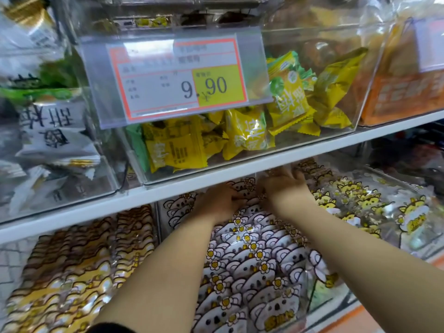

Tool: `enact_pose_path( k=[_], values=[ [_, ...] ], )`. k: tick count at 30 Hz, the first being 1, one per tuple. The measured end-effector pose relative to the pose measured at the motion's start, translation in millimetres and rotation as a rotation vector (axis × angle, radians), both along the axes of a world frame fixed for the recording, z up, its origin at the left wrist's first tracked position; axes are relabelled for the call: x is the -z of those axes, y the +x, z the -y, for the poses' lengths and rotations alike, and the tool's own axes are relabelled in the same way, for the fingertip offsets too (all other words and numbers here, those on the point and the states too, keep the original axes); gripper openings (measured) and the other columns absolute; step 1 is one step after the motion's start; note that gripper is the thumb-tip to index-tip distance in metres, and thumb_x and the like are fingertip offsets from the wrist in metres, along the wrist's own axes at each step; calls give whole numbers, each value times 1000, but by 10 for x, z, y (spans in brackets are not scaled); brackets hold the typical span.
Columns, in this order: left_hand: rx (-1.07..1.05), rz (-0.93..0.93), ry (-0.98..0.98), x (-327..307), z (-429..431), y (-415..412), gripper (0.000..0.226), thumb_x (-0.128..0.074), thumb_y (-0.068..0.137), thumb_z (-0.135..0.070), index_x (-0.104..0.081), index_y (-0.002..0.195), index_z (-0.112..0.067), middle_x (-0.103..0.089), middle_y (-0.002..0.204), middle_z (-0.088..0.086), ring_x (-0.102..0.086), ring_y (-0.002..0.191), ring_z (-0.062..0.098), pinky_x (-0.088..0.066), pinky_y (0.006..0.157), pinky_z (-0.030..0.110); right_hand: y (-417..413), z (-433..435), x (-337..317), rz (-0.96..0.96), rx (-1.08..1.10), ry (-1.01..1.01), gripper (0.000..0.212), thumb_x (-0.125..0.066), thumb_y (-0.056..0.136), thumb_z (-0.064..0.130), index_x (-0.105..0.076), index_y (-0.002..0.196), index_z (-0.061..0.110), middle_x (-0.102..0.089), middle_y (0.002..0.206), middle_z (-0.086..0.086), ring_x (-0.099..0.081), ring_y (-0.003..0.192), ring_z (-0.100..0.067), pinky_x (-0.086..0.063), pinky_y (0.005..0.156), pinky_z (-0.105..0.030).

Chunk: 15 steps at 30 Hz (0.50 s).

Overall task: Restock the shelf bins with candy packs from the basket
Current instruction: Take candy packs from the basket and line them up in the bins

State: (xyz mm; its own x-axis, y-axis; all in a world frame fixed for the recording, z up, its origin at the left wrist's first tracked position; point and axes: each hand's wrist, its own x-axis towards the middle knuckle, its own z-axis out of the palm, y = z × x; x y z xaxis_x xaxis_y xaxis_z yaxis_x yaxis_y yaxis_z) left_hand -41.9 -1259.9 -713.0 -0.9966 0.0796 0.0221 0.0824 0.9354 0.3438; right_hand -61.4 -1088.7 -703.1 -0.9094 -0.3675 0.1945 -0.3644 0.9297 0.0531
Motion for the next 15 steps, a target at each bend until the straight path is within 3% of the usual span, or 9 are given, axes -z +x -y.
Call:
enact_pose_path(
  k=[2, 5, 8, 11, 15],
  values=[
    [-24, 13, 3, 29, -9, -57, 33, -53, 101, -45, -67, 129, -33, -65, 133, -5, -62, 115, 18, -40, 83, 28, -50, 43, -59, 90, 47, -2, 27, -60, 90, 31, -62, 117, 32, -61, 129, 2, -31, 138, -26, -27, 112, -54],
    [-110, -77, -32, 122, -37, -41, 26, -54, 101, -42, -70, 122, -39, -67, 126, -10, -62, 113, 18, -40, 78, 29, -68, 63, -59, 40, 25, 40, 22, -58, 90, 35, -67, 111, 31, -64, 124, 0, -37, 135, -27, -18, 116, -57],
    [-175, -140, -83, 207, -53, -31, 22, -54, 100, -36, -75, 108, -34, -68, 110, -9, -65, 104, 18, -37, 72, 29, -52, 22, -15, -21, 13, -9, 17, -59, 90, 36, -69, 104, 33, -65, 121, 1, -35, 136, -27, -9, 119, -57],
    [-174, -114, -97, 219, -61, -45, 24, -51, 101, -33, -74, 106, -30, -68, 109, -7, -65, 101, 19, -41, 75, 30, -71, 51, -18, 5, 40, -13, 22, -58, 91, 29, -68, 110, 34, -63, 126, -1, -32, 138, -27, -11, 119, -57],
    [-157, -174, -16, 167, -61, 3, 28, -45, 101, -32, -65, 121, -31, -66, 121, -3, -63, 111, 22, -50, 86, 35, -71, 55, -97, 51, -33, -66, 35, -58, 92, 25, -61, 124, 39, -60, 132, 0, -40, 134, -27, -24, 116, -50]
  ],
)
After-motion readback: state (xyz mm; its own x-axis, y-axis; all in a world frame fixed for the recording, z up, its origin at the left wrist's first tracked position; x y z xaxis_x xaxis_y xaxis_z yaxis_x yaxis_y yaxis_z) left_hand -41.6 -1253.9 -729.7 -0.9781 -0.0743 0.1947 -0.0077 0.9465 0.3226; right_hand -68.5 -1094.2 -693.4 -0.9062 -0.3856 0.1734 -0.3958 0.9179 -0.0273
